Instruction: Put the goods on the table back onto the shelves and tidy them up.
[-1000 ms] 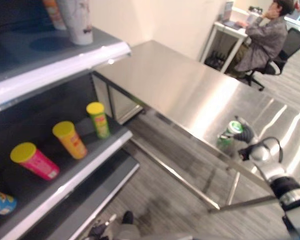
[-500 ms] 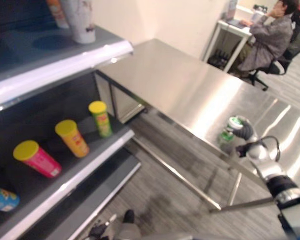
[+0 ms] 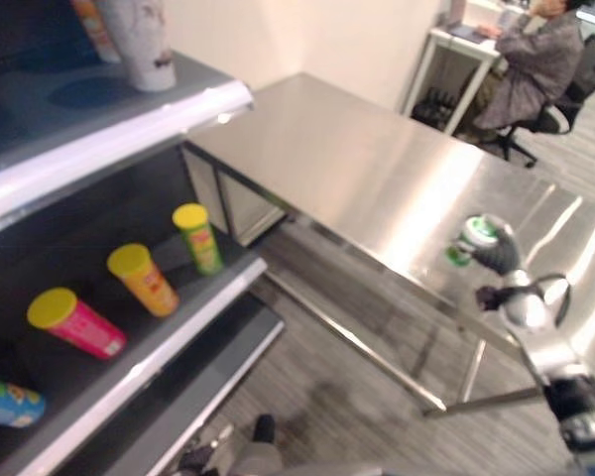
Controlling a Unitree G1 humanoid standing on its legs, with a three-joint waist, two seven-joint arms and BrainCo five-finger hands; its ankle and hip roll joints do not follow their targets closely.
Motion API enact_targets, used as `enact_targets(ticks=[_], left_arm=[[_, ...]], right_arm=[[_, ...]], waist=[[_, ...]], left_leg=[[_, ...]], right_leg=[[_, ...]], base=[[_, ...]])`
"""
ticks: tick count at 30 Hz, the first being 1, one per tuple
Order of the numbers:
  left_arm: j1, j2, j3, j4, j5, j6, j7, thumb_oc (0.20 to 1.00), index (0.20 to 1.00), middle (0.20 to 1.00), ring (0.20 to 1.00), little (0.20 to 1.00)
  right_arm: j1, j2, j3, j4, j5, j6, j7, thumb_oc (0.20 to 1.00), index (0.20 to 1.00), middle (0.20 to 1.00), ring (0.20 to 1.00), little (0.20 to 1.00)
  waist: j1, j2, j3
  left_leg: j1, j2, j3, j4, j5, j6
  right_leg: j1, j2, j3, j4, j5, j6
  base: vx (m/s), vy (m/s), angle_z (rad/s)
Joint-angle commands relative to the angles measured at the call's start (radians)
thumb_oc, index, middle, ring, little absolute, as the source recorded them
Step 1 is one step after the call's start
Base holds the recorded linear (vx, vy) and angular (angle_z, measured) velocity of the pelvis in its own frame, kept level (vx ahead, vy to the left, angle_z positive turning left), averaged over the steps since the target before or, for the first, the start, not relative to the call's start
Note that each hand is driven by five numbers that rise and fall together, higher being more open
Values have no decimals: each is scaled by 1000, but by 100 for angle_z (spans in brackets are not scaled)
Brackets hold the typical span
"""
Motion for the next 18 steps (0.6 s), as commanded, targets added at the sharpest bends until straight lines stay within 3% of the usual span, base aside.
enact_targets(ticks=[1, 5, 7, 9, 12, 14, 15, 16, 17, 18], left_arm=[[-60, -40, -20, 87, 73, -17, -13, 1000, 1000, 1000, 1000, 1000], [-53, -47, -13, 71, 77, -22, -26, 1000, 1000, 1000, 1000, 1000], [-63, -33, -28, 47, 80, -24, -21, 1000, 1000, 1000, 1000, 1000], [-66, -16, -22, 28, 69, -27, -11, 1000, 1000, 1000, 1000, 1000], [-54, 5, -20, 0, 53, -35, -5, 1000, 1000, 1000, 1000, 1000], [-46, 13, -4, -10, 3, -47, -10, 1000, 1000, 1000, 1000, 1000], [-46, 14, -4, -10, 3, -47, -11, 1000, 1000, 1000, 1000, 1000], [-48, 18, 7, -12, -20, -50, -16, 1000, 1000, 1000, 1000, 1000], [-55, 17, 23, -2, -46, -50, -14, 1000, 1000, 1000, 1000, 1000], [-64, -2, 68, 29, -123, -44, -15, 1000, 1000, 1000, 1000, 1000]], right_arm=[[28, -40, -93, -138, -7, -109, 13, 200, 200, 200, 200, 200], [101, 22, -95, -245, -1, -133, 66, 200, 200, 200, 200, 200], [93, 38, -67, -241, -7, -122, 69, 200, 200, 200, 200, 200], [85, 38, -46, -237, -8, -118, 76, 200, 200, 200, 200, 200], [93, 44, -40, -238, 8, -118, 92, 200, 200, 200, 200, 200], [80, 53, -33, -261, 55, -144, 103, 200, 200, 200, 200, 200], [79, 53, -33, -261, 56, -145, 104, 200, 200, 200, 200, 200], [72, 59, -29, -275, 83, -163, 108, 200, 200, 200, 200, 200], [57, 62, -18, -282, 104, -175, 99, 200, 200, 200, 200, 200], [38, 68, -1, -311, 136, -194, 101, 200, 200, 200, 200, 200]], waist=[[-5, 26, -30], [-24, 51, -6], [-33, 64, 17], [-30, 80, 22], [-15, 70, 13], [9, 49, 11], [9, 48, 12], [23, 39, 18], [42, 35, 33], [52, 39, 56]], left_leg=[[113, 41, 4, 7, -177, -20], [101, 42, 46, 7, -170, -7], [86, 45, 46, 7, -151, 2], [79, 57, 41, 7, -137, 4], [46, 69, 8, 16, -111, -6], [-16, 94, -43, 49, -85, -28], [-17, 95, -44, 52, -86, -29], [-48, 106, -65, 66, -76, -40], [-86, 114, -86, 68, -51, -53], [-145, 141, -150, 33, 37, -93]], right_leg=[[-65, -61, 13, 39, 37, 54], [-152, -80, 27, 128, 64, 75], [-198, -80, 103, 217, 56, 95], [-212, -97, 152, 288, 48, 92], [-159, -127, 210, 309, 60, 85], [-85, -88, 305, 229, -33, 83], [-84, -87, 304, 229, -34, 82], [-66, -71, 322, 191, -78, 68], [-56, -55, 319, 159, -110, 51], [-45, -8, 299, 115, -139, 22]], base=[[-49, 42, -6], [-135, 29, -37], [-213, -55, -51], [-196, -152, -14], [-177, -335, 17], [-169, -410, 49], [-147, -284, 45], [-194, -290, 37], [-394, -572, 56], [-317, -434, 70]])
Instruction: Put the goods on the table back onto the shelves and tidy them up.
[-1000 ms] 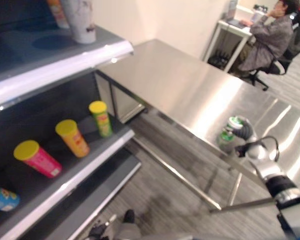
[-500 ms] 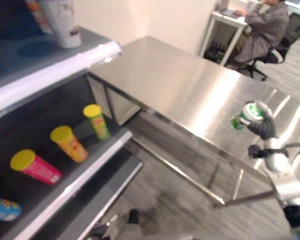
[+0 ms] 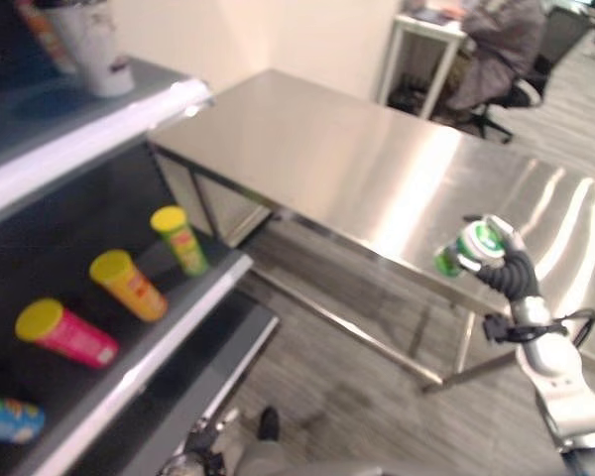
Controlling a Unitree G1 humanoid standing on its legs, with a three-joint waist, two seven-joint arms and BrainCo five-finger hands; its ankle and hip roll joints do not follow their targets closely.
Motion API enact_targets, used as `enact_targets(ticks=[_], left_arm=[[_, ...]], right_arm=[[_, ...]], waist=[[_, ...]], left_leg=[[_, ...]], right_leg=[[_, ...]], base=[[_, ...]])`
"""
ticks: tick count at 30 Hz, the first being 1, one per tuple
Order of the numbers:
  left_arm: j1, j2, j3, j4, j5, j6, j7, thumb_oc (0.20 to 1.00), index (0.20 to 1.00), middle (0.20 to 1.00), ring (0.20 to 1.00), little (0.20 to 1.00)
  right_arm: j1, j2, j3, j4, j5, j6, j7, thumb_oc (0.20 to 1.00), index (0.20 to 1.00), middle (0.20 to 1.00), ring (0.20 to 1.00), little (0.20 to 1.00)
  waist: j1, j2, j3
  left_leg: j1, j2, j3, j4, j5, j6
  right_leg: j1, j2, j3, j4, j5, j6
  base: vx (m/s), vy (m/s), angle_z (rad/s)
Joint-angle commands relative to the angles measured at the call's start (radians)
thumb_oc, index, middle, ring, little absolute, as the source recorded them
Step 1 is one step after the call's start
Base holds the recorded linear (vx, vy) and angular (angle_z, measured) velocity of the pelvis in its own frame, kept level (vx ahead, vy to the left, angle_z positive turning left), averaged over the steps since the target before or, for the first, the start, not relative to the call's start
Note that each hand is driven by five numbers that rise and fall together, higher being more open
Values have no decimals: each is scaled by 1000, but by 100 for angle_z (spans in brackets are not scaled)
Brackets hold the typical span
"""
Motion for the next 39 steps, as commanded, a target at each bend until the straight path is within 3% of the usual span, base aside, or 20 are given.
enact_targets(ticks=[1, 2, 5, 7, 12, 15, 20, 22, 23, 24, 25, 27, 29, 30, 31, 32, 35, 36, 37, 39], left_arm=[[-40, 2, 45, 35, -136, -11, -2, 1000, 1000, 1000, 1000, 1000], [-46, -9, 74, 39, -202, -19, 16, 1000, 1000, 1000, 1000, 1000], [-35, -80, 121, 57, -339, -5, -16, 1000, 1000, 1000, 1000, 1000], [-14, -73, 199, 23, -406, -35, -8, 1000, 1000, 1000, 1000, 1000], [8, -82, 219, 74, -372, -30, -14, 1000, 1000, 1000, 1000, 1000], [18, -101, 205, 110, -338, -15, -23, 1000, 1000, 1000, 1000, 1000], [14, -88, 171, 128, -265, -13, -13, 1000, 1000, 1000, 1000, 1000], [19, -97, 161, 131, -255, -4, -16, 1000, 1000, 1000, 1000, 1000], [23, -96, 156, 137, -229, 0, -20, 1000, 1000, 1000, 1000, 1000], [14, -89, 145, 140, -178, 0, -15, 1000, 1000, 1000, 1000, 1000], [15, -88, 143, 140, -177, 0, -15, 1000, 1000, 1000, 1000, 1000], [2, -73, 108, 130, -120, 0, -14, 1000, 1000, 1000, 1000, 1000], [-5, -46, 72, 112, -53, 4, -19, 1000, 1000, 1000, 1000, 1000], [-6, -38, 58, 102, -49, 0, -10, 1000, 1000, 1000, 1000, 1000], [-1, -25, 55, 88, -44, 3, -4, 1000, 1000, 1000, 1000, 1000], [2, -21, 51, 90, -36, 4, -4, 1000, 1000, 1000, 1000, 1000], [8, -20, 42, 130, 2, 8, -25, 1000, 1000, 1000, 1000, 1000], [8, -20, 42, 130, 2, 8, -25, 1000, 1000, 1000, 1000, 1000], [13, -25, 40, 153, 24, 12, -33, 1000, 1000, 1000, 1000, 1000], [7, -26, 35, 154, 36, 11, -38, 1000, 1000, 1000, 1000, 1000]], right_arm=[[-85, -5, -19, -114, 95, -99, -12, 200, 200, 200, 200, 200], [-94, -11, -8, -126, 96, -100, -13, 200, 200, 200, 200, 200], [-110, -33, 27, -153, 157, -100, 13, 200, 200, 200, 200, 200], [-94, -47, 70, -175, 203, -102, 60, 200, 200, 200, 200, 200], [-115, -52, 126, -176, 220, -105, 109, 200, 200, 200, 200, 200], [-108, -62, 141, -192, 271, -107, 147, 200, 200, 200, 200, 200], [-90, -88, 127, -183, 273, -109, 139, 200, 200, 200, 200, 200], [-83, -81, 123, -189, 273, -105, 137, 200, 200, 200, 200, 200], [-65, -77, 114, -188, 267, -101, 137, 200, 200, 200, 200, 200], [-24, -63, 88, -191, 241, -85, 134, 200, 200, 200, 200, 200], [-21, -62, 86, -193, 241, -83, 134, 200, 200, 200, 200, 200], [-8, -33, 79, -193, 214, -69, 135, 200, 200, 200, 200, 200], [-3, 6, 78, -181, 192, -62, 120, 200, 200, 200, 200, 200], [-14, 21, 95, -172, 178, -53, 113, 200, 200, 200, 200, 200], [-30, 40, 117, -172, 170, -60, 105, 200, 200, 200, 200, 200], [-29, 40, 117, -177, 167, -64, 103, 200, 200, 200, 200, 200], [-3, 26, 89, -204, 180, -74, 112, 200, 200, 200, 200, 200], [-3, 26, 89, -205, 180, -74, 112, 200, 200, 200, 200, 200], [14, 14, 77, -217, 185, -85, 116, 200, 200, 200, 200, 200], [23, 9, 76, -215, 187, -95, 123, 200, 200, 200, 200, 200]], waist=[[30, -26, 37], [33, -20, 53], [9, -16, 65], [-4, -14, 51], [-30, 1, 22], [-78, 36, -21], [-99, 75, -42], [-98, 85, -50], [-102, 80, -56], [-102, 70, -66], [-103, 64, -66], [-102, 44, -57], [-100, 31, -44], [-99, 31, -32], [-104, 40, -17], [-113, 47, -14], [-152, 65, -9], [-151, 66, -11], [-164, 63, -9], [-174, 48, 0]], left_leg=[[-36, 45, -73, -1, -44, -46], [-58, 46, -91, -12, -8, -61], [-105, 38, 18, -22, -21, -34], [-47, 49, 102, 51, -63, -27], [95, 89, 120, 118, -149, -27], [200, 207, 186, 64, -75, -66], [190, 306, 214, 3, 55, -129], [192, 296, 195, 9, 24, -136], [184, 278, 195, 26, -40, -132], [184, 230, 198, 39, -155, -120], [180, 222, 196, 46, -160, -117], [178, 137, 190, 66, -229, -74], [195, 57, 195, 58, -258, -32], [210, 26, 207, 50, -265, -16], [238, -12, 217, 25, -262, 10], [253, -19, 213, 11, -261, 18], [265, -46, 182, -18, -244, 45], [263, -44, 183, -18, -242, 44], [274, -65, 176, -22, -246, 52], [280, -89, 166, -22, -250, 59]], right_leg=[[-8, 19, 22, 31, -30, -55], [-13, 37, 8, 34, -28, -63], [-51, 45, -56, 11, 12, -63], [-59, 26, -124, -51, 67, -66], [-73, 0, -181, -55, 96, -75], [-90, -34, -220, -25, 101, -56], [-84, -104, -258, -7, 110, -12], [-79, -136, -251, -3, 130, 7], [-66, -173, -263, -9, 149, 25], [-54, -242, -278, -6, 186, 49], [-52, -249, -279, -8, 188, 52], [-60, -334, -278, 37, 266, 65], [-62, -403, -286, 90, 362, 62], [-65, -446, -307, 118, 459, 66], [-94, -468, -327, 176, 479, 50], [-105, -434, -303, 196, 454, 36], [-174, -208, -189, 203, 243, -29], [-177, -206, -189, 202, 244, -31], [-202, -89, -159, 173, 177, -55], [-226, 3, -113, 137, 170, -61]], base=[[-304, -394, 106], [-400, -223, 107], [-351, -139, 87], [-340, -86, 64], [-169, 58, 56], [-98, 293, 77], [-58, 396, 74], [-4, 429, 104], [-5, 484, 56], [-4, 493, 25], [-6, 539, 17], [-25, 424, 50], [-28, 478, 24], [-29, 597, 25], [-12, 582, 28], [19, 512, 18], [44, 324, 29], [79, 217, 42], [66, 140, 50], [52, 120, 26]])
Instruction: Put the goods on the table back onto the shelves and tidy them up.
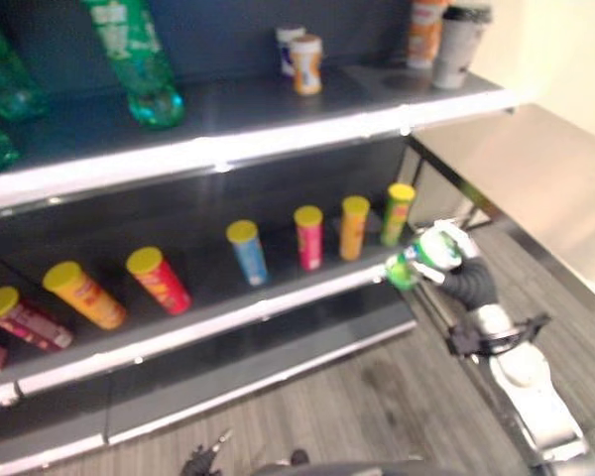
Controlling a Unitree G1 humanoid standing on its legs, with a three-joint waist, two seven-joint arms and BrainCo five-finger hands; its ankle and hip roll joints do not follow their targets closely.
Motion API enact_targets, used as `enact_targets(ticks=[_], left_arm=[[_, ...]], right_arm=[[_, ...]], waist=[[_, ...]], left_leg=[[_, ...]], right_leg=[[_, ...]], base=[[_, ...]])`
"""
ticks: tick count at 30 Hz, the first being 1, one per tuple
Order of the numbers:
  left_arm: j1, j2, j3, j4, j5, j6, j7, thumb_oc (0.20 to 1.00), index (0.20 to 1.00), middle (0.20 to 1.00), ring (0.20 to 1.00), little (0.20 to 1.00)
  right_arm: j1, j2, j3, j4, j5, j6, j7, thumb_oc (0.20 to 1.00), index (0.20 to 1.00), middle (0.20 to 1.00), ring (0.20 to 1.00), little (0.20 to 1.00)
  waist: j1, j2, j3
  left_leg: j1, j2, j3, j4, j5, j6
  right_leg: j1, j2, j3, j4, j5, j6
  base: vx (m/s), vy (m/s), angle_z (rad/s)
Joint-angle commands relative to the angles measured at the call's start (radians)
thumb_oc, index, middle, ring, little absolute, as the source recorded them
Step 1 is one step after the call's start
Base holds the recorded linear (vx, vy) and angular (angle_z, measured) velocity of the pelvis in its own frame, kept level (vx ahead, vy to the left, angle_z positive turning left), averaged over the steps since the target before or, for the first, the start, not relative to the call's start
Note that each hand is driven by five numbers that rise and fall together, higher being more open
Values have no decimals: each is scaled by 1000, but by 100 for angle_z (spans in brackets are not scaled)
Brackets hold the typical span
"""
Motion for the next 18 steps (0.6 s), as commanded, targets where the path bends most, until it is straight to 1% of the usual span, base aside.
enact_targets(ticks=[1, 2, 3, 4, 5, 6, 7, 9, 10, 14, 16, 17, 18], left_arm=[[3, 2, -14, 0, 57, -8, -17, 1000, 1000, 1000, 1000, 1000], [-11, -1, -27, -6, 69, -10, -20, 1000, 1000, 1000, 1000, 1000], [-21, -3, -41, -9, 85, -10, -25, 1000, 1000, 1000, 1000, 1000], [-21, -2, -41, -9, 86, -10, -25, 1000, 1000, 1000, 1000, 1000], [-19, -18, -49, -10, 84, -12, -29, 1000, 1000, 1000, 1000, 1000], [-16, -28, -53, -12, 80, -12, -31, 1000, 1000, 1000, 1000, 1000], [-15, -28, -53, -13, 80, -12, -31, 1000, 1000, 1000, 1000, 1000], [0, -45, -87, -29, 107, -16, -55, 1000, 1000, 1000, 1000, 1000], [1, -43, -91, -32, 112, -15, -56, 1000, 1000, 1000, 1000, 1000], [-6, -40, -76, -15, 115, -10, -37, 1000, 1000, 1000, 1000, 1000], [-10, -36, -63, -13, 115, -6, -26, 1000, 1000, 1000, 1000, 1000], [-11, -36, -63, -13, 115, -6, -26, 1000, 1000, 1000, 1000, 1000], [-11, -34, -70, -14, 124, -1, -24, 1000, 1000, 1000, 1000, 1000]], right_arm=[[-53, -41, -52, -73, 9, -83, -1, 200, 200, 200, 200, 200], [-43, -41, -57, -69, 5, -87, -5, 200, 200, 200, 200, 200], [-33, -39, -63, -74, -1, -89, -6, 200, 200, 200, 200, 200], [-32, -39, -64, -74, -1, -89, -6, 200, 200, 200, 200, 200], [-16, -35, -77, -78, 8, -87, -5, 200, 200, 200, 200, 200], [-16, -37, -75, -76, 10, -87, -5, 200, 200, 200, 200, 200], [-16, -37, -74, -76, 10, -88, -5, 200, 200, 200, 200, 200], [-22, -45, -59, -93, -10, -91, 5, 200, 200, 200, 200, 200], [-25, -47, -52, -94, -21, -88, 5, 200, 200, 200, 200, 200], [-63, -52, -18, -118, -60, -82, 0, 200, 200, 200, 200, 200], [-111, -82, 0, -167, -108, -80, -9, 200, 200, 200, 200, 200], [-112, -83, 1, -167, -109, -80, -9, 200, 200, 200, 200, 200], [-165, -100, 1, -189, -110, -79, -16, 200, 200, 200, 200, 200]], waist=[[-14, -7, 8], [-28, -23, 12], [-30, -30, 12], [-30, -31, 13], [-35, -43, -3], [-37, -44, -13], [-36, -43, -13], [-34, -37, -47], [-33, -35, -54], [-27, -37, -65], [-17, -43, -75], [-17, -42, -74], [-11, -47, -80]], left_leg=[[35, 62, -45, 1, -70, -103], [39, 35, -62, 1, -77, -93], [38, 23, -75, 1, -78, -89], [40, 23, -76, 1, -79, -89], [43, 6, -97, 1, -88, -85], [41, 5, -95, 1, -93, -84], [42, 6, -94, 1, -93, -84], [50, 14, -77, 1, -106, -82], [54, 18, -74, 1, -108, -82], [60, 27, -72, 1, -112, -85], [69, 36, -70, 1, -115, -90], [70, 36, -70, 1, -115, -90], [77, 42, -70, 1, -119, -93]], right_leg=[[-8, 104, 16, -113, 82, -42], [-29, 162, 65, -137, 95, -38], [-21, 173, 86, -149, 91, -41], [-18, 173, 85, -150, 90, -41], [24, 184, 124, -197, 97, -48], [39, 189, 133, -224, 106, -48], [41, 189, 133, -228, 108, -48], [77, 196, 140, -288, 119, -48], [85, 201, 143, -301, 121, -48], [101, 207, 148, -321, 123, -48], [115, 210, 152, -325, 112, -52], [115, 210, 152, -324, 112, -52], [123, 213, 151, -328, 107, -54]], base=[[36, 74, 9], [47, 47, 13], [55, 48, 16], [106, -15, 31], [119, -47, 46], [120, -46, 58], [94, -36, 42], [173, -26, 12], [142, -17, -10], [90, -33, -12], [88, -38, -7], [110, -57, -7], [75, -43, -6]])
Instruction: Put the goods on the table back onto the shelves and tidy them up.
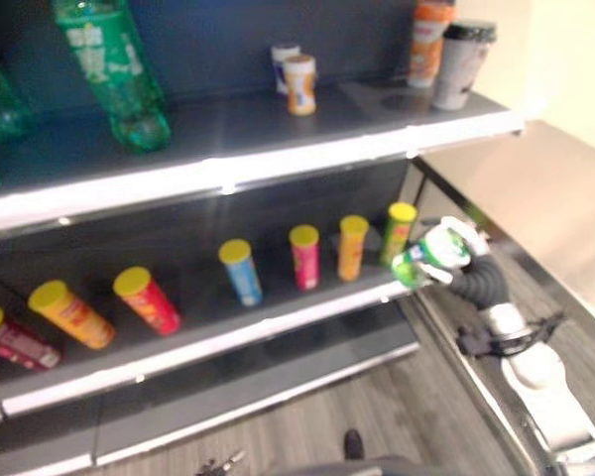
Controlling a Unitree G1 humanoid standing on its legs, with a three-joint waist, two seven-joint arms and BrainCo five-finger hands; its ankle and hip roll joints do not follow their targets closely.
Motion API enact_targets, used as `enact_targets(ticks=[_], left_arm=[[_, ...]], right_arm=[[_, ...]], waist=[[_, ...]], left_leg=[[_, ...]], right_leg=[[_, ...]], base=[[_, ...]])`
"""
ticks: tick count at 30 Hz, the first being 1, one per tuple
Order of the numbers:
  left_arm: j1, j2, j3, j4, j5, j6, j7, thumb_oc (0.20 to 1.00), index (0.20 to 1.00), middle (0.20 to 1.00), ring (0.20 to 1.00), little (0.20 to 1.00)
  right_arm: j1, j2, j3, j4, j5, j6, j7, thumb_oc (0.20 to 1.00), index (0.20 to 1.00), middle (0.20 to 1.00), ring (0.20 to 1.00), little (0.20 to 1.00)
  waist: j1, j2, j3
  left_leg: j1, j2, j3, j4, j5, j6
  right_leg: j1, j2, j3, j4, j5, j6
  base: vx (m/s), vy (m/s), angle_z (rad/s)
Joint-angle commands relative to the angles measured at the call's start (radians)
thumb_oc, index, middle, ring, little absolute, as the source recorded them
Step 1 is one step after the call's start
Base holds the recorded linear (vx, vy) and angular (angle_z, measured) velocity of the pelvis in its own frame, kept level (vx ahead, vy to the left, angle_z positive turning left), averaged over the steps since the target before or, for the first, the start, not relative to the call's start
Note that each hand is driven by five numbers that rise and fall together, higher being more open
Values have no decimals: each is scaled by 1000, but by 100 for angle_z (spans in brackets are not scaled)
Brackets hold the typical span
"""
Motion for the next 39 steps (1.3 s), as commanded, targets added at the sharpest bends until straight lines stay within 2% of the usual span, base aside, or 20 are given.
enact_targets(ticks=[1, 3, 6, 9, 11, 13, 14, 18, 20, 22, 23, 24, 25, 29, 39], left_arm=[[-59, -22, -19, 62, 51, 1, 10, 1000, 1000, 1000, 1000, 1000], [-58, -23, -32, 63, 57, 5, 8, 1000, 1000, 1000, 1000, 1000], [-66, -15, -58, 59, 62, 23, 6, 1000, 1000, 1000, 1000, 1000], [-68, -7, -61, 56, 65, 30, 7, 1000, 1000, 1000, 1000, 1000], [-62, 1, -73, 54, 51, 43, 2, 1000, 1000, 1000, 1000, 1000], [-60, 3, -72, 55, 47, 47, 1, 1000, 1000, 1000, 1000, 1000], [-53, 7, -81, 60, 37, 56, -6, 1000, 1000, 1000, 1000, 1000], [-50, 12, -90, 63, 25, 64, -14, 1000, 1000, 1000, 1000, 1000], [-50, 27, -99, 63, 4, 66, -15, 1000, 1000, 1000, 1000, 1000], [-52, 31, -98, 63, 2, 67, -16, 1000, 1000, 1000, 1000, 1000], [-53, 40, -107, 65, -7, 66, -18, 1000, 1000, 1000, 1000, 1000], [-53, 39, -106, 65, -7, 66, -18, 1000, 1000, 1000, 1000, 1000], [-58, 46, -116, 72, -14, 65, -21, 1000, 1000, 1000, 1000, 1000], [-68, 56, -120, 83, -19, 64, -16, 1000, 1000, 1000, 1000, 1000], [-74, 58, -124, 91, -18, 60, -18, 1000, 1000, 1000, 1000, 1000]], right_arm=[[-155, -16, -6, -82, -12, -57, -24, 200, 200, 200, 200, 200], [-200, -22, -1, -92, 1, -56, -30, 200, 200, 200, 200, 200], [-419, -41, 65, -68, 55, -30, -50, 200, 200, 200, 200, 200], [-505, -49, 100, -50, 83, -19, -46, 200, 200, 200, 200, 200], [-645, -55, 171, 20, 129, 12, -43, 200, 200, 200, 200, 200], [-686, -57, 198, 51, 157, 15, -36, 200, 200, 200, 200, 200], [-763, -51, 253, 116, 212, 36, -26, 200, 200, 200, 200, 200], [-905, -56, 333, 256, 242, 65, -17, 200, 200, 200, 200, 200], [-1035, -30, 393, 429, 270, 91, -22, 200, 200, 200, 200, 200], [-1073, -21, 409, 485, 270, 96, -24, 200, 200, 200, 200, 200], [-1128, 8, 431, 597, 282, 110, -23, 200, 200, 200, 200, 200], [-1132, 9, 433, 601, 283, 108, -23, 200, 200, 200, 200, 200], [-1190, 42, 442, 731, 282, 118, -34, 200, 200, 200, 200, 200], [-1265, 64, 440, 877, 271, 126, -56, 200, 200, 200, 200, 200], [-1315, 58, 425, 994, 213, 145, -71, 200, 200, 200, 200, 200]], waist=[[18, -25, -30], [21, -27, -34], [40, -37, -42], [47, -41, -44], [67, -51, -48], [69, -53, -48], [81, -59, -49], [93, -65, -50], [108, -72, -52], [108, -73, -51], [116, -77, -53], [114, -76, -52], [122, -82, -54], [125, -89, -54], [121, -88, -58]], left_leg=[[15, 23, -10, 8, -57, -18], [18, 26, -11, 8, -57, -19], [27, 35, -12, 8, -60, -25], [29, 37, -15, 8, -61, -27], [27, 39, -20, 8, -59, -31], [26, 39, -22, 8, -58, -33], [23, 39, -24, 8, -56, -36], [18, 40, -28, 8, -53, -42], [14, 39, -34, 8, -51, -45], [13, 40, -37, 8, -51, -46], [9, 40, -41, 8, -49, -48], [9, 40, -41, 8, -49, -48], [5, 42, -46, 8, -46, -51], [-2, 42, -51, 8, -44, -54], [4, 42, -56, 8, -52, -53]], right_leg=[[57, -35, 38, 8, -88, 76], [60, -34, 38, 7, -89, 74], [71, -29, 39, 7, -99, 67], [74, -27, 41, 7, -104, 63], [77, -24, 37, 7, -109, 59], [78, -24, 35, 7, -112, 58], [79, -23, 34, 7, -116, 56], [80, -21, 30, 7, -121, 54], [80, -21, 27, 7, -124, 52], [81, -21, 25, 7, -125, 51], [81, -21, 22, 7, -126, 50], [81, -21, 21, 7, -126, 50], [82, -21, 16, 7, -128, 49], [80, -23, 5, 7, -125, 48], [87, -22, 1, 7, -128, 48]], base=[[75, -43, -6], [54, -31, -1], [71, -41, 0], [43, -16, 0], [37, -15, 5], [9, -7, 2], [18, -13, 4], [15, -3, 4], [19, 0, 6], [8, 4, 4], [7, 4, 5], [16, 2, 8], [9, -3, 10], [9, -6, 17], [6, -7, 5]])
